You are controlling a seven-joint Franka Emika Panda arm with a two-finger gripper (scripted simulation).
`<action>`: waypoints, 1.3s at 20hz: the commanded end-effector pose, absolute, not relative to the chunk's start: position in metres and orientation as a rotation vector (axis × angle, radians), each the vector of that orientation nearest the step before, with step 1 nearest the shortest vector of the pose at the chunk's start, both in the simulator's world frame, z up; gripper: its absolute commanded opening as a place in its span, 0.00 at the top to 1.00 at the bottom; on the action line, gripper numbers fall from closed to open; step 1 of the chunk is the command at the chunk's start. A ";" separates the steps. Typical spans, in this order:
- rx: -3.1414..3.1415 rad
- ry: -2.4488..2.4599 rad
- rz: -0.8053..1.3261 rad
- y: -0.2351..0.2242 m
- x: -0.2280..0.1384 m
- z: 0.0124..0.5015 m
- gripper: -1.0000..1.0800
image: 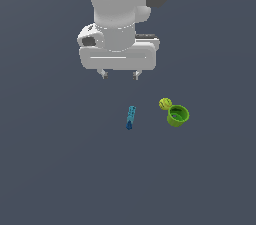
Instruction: Pick up a designated object from a clutter of objects.
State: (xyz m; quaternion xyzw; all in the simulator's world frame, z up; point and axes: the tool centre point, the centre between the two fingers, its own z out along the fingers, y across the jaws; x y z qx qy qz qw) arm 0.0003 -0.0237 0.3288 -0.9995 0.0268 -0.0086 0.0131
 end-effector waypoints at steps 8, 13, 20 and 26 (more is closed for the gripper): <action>-3.112 0.112 -0.037 -0.037 0.001 0.336 0.38; -3.105 0.119 -0.047 -0.034 0.001 0.339 0.38; -3.058 0.173 -0.116 -0.012 0.000 0.362 0.38; -2.980 0.254 -0.217 0.024 -0.005 0.399 0.38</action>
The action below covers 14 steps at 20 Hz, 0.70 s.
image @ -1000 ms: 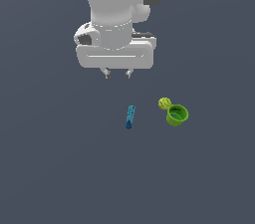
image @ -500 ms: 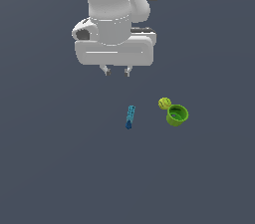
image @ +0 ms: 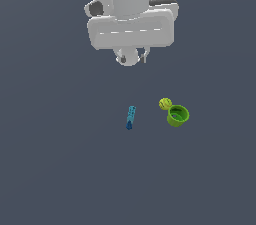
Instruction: Pick up a designated object from a clutter of objects.
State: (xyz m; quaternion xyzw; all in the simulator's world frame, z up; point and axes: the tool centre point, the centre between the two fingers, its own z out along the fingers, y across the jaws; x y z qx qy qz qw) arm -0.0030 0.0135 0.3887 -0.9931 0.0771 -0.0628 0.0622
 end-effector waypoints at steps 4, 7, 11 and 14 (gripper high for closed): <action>-2.909 0.322 -0.296 0.057 -0.013 0.432 0.38; -2.854 0.374 -0.353 0.085 -0.022 0.457 0.38; -2.785 0.438 -0.416 0.123 -0.036 0.485 0.38; -2.738 0.484 -0.454 0.151 -0.048 0.501 0.38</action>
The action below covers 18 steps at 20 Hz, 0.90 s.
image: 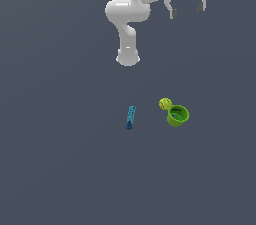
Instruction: Pick up a designated object from a clutter of objects.
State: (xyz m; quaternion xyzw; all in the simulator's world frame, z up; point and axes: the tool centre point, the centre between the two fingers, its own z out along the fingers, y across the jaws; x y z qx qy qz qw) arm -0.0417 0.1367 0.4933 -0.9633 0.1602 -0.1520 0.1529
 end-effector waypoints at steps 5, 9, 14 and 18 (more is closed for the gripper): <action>-2.670 0.559 -0.505 0.198 -0.069 0.519 0.38; -2.625 0.621 -0.535 0.235 -0.086 0.523 0.38; -2.579 0.706 -0.563 0.277 -0.103 0.514 0.38; -2.550 0.781 -0.578 0.308 -0.114 0.497 0.38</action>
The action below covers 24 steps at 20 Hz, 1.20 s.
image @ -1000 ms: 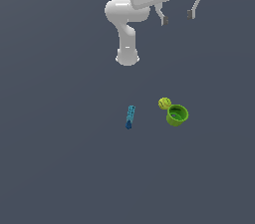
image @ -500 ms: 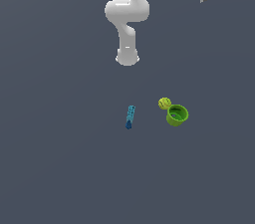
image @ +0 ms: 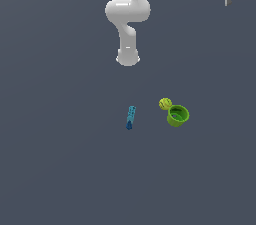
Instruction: Pick up a designated object from a clutter of objects.
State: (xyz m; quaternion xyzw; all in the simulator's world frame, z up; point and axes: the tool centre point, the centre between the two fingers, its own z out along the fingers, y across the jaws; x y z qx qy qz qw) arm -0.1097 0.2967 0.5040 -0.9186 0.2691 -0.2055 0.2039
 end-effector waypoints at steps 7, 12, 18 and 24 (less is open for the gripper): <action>-2.507 0.937 -0.598 0.349 -0.123 0.446 0.38; -2.476 1.071 -0.610 0.365 -0.122 0.395 0.38; -2.431 1.258 -0.627 0.366 -0.114 0.324 0.38; -2.365 1.474 -0.652 0.344 -0.100 0.244 0.38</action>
